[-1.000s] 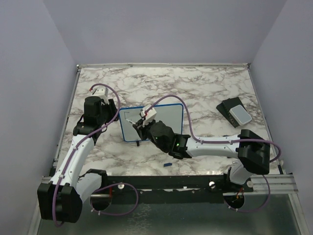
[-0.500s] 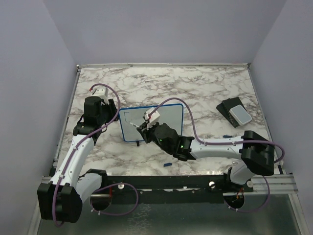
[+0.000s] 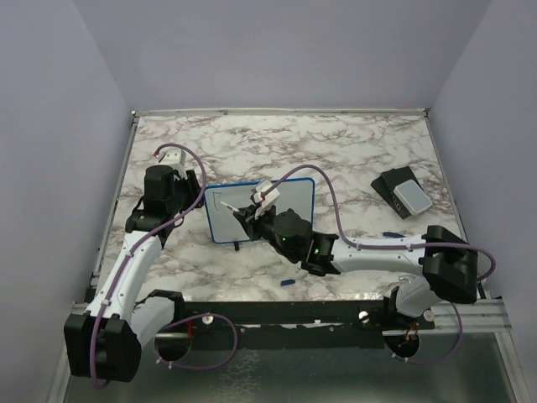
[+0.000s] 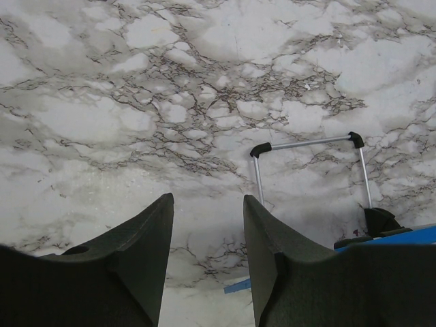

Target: Write a sentence on the whiteboard

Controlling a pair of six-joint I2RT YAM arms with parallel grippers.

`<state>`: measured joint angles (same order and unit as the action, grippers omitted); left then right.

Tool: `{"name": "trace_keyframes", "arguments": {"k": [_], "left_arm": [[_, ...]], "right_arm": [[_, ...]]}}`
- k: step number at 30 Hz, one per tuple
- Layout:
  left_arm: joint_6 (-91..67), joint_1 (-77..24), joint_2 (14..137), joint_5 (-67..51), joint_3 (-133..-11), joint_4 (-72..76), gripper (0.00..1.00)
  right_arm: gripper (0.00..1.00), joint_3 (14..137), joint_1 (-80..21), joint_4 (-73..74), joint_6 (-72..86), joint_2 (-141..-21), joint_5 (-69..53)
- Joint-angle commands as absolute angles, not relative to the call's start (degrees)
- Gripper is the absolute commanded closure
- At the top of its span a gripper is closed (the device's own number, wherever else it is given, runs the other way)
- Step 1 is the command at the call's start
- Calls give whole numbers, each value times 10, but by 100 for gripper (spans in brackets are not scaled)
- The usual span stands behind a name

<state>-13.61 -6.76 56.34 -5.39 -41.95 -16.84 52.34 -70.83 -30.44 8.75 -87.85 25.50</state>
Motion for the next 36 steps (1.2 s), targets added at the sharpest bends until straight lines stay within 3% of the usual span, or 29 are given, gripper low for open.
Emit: {"name": "trace_keyframes", "arguments": {"k": [1, 36], "left_arm": [[-130, -71, 554, -67, -414, -174, 53], [-130, -72, 552, -67, -413, -175, 53]], "right_arm": [[99, 550, -711, -322, 69, -897, 271], [99, 570, -711, -312, 65, -927, 321]]}}
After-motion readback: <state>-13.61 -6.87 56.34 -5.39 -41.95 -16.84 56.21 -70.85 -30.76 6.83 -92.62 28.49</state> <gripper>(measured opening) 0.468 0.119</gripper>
